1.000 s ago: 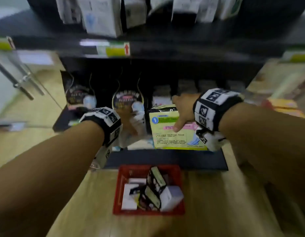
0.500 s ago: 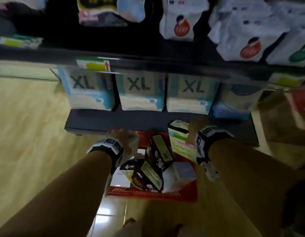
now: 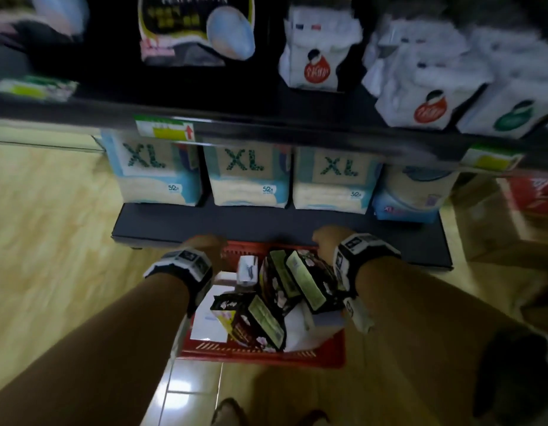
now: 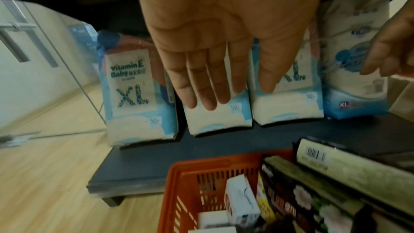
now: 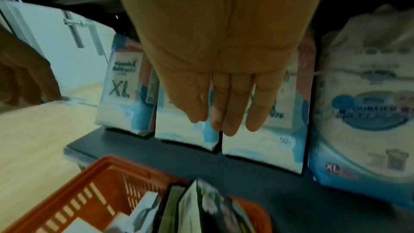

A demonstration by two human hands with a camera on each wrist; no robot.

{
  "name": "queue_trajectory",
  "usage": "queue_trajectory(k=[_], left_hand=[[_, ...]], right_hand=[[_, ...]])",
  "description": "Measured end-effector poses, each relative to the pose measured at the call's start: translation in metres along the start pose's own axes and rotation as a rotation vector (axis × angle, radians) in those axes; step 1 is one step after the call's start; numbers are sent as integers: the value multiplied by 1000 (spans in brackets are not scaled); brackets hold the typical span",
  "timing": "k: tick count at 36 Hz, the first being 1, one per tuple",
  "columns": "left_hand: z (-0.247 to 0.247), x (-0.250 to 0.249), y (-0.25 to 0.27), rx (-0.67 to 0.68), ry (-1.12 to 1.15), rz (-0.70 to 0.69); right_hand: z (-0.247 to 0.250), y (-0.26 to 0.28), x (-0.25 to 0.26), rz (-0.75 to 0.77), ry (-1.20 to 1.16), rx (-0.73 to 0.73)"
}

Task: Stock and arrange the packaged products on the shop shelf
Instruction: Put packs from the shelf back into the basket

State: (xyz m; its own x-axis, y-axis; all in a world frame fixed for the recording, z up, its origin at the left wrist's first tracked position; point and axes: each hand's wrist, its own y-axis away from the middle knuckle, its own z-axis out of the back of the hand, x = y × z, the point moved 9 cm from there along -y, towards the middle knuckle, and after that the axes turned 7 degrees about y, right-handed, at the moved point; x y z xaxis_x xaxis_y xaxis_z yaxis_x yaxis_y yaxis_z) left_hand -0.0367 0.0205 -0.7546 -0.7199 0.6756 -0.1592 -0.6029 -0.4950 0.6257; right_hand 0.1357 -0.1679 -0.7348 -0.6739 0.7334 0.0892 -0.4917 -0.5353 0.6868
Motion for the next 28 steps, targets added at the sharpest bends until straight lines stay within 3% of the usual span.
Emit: queue_trajectory(k=[5, 10, 12, 13, 15, 21, 28], left_hand=[[85, -19, 55, -46, -22, -48], [186, -50, 123, -111, -15, -145], [205, -52, 148, -105, -36, -145], [265, -71, 168, -199, -56, -194], [274, -72, 185, -133, -99, -192], [445, -113, 286, -357, 23, -275], [537, -126, 357, -528, -41, -337]], right_hand=[[87, 62, 19, 51, 57, -81], [173, 148, 64, 237, 226, -143], [175, 174, 82, 285, 244, -113], [235, 205, 83, 306, 339, -184], [232, 221, 96, 324, 301, -143], [382, 322, 104, 329, 313, -271], [478, 399, 108, 371, 259, -416]])
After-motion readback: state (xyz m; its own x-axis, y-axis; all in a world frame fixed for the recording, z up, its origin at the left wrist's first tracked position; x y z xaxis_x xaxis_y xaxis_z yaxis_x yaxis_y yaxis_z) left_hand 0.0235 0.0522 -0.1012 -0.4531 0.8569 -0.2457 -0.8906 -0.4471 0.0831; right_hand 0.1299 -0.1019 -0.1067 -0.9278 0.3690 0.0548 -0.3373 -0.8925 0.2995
